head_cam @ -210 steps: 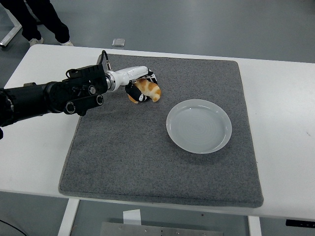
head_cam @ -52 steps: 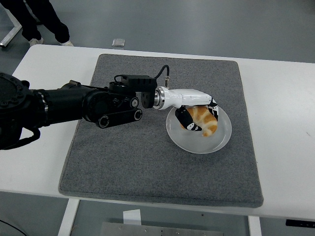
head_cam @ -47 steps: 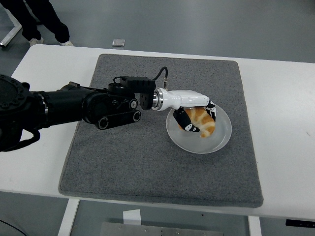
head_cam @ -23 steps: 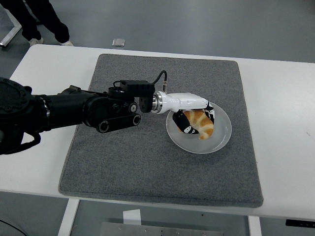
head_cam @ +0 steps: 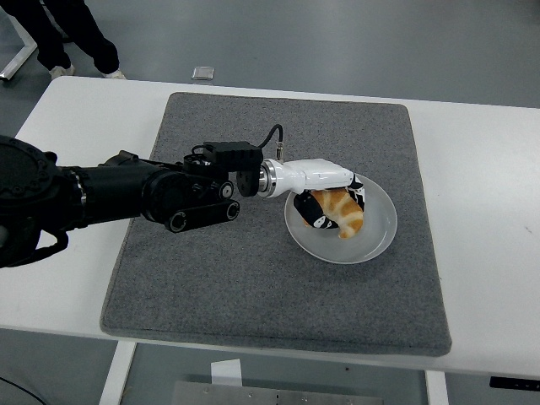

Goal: Place the bread on the plate

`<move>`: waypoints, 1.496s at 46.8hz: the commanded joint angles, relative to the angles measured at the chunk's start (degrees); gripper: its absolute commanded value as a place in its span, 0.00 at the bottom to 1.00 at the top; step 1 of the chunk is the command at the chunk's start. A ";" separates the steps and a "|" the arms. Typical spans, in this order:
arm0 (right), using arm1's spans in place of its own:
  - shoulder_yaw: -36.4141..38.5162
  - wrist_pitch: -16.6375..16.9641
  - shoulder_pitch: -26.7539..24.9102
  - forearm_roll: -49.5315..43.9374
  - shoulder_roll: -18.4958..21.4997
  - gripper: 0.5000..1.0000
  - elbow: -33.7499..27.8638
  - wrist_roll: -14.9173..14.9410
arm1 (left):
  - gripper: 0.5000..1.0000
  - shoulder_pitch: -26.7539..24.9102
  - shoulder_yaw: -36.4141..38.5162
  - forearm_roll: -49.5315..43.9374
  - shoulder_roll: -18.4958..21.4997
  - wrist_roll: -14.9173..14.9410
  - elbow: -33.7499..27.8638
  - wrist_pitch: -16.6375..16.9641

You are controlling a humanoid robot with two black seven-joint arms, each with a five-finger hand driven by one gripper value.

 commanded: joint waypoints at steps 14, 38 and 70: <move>0.00 0.00 0.05 0.00 0.00 0.90 0.00 0.00 | 0.98 0.10 -0.53 -0.97 0.00 -0.09 -0.18 0.27; 0.00 0.00 -0.04 0.00 0.00 0.90 0.00 0.00 | 1.00 0.19 -15.81 -4.39 0.88 -0.62 -0.80 -0.79; 0.00 0.00 0.05 0.00 0.00 0.90 0.00 0.00 | 1.00 4.14 -34.10 -56.32 8.35 -0.27 7.73 -0.70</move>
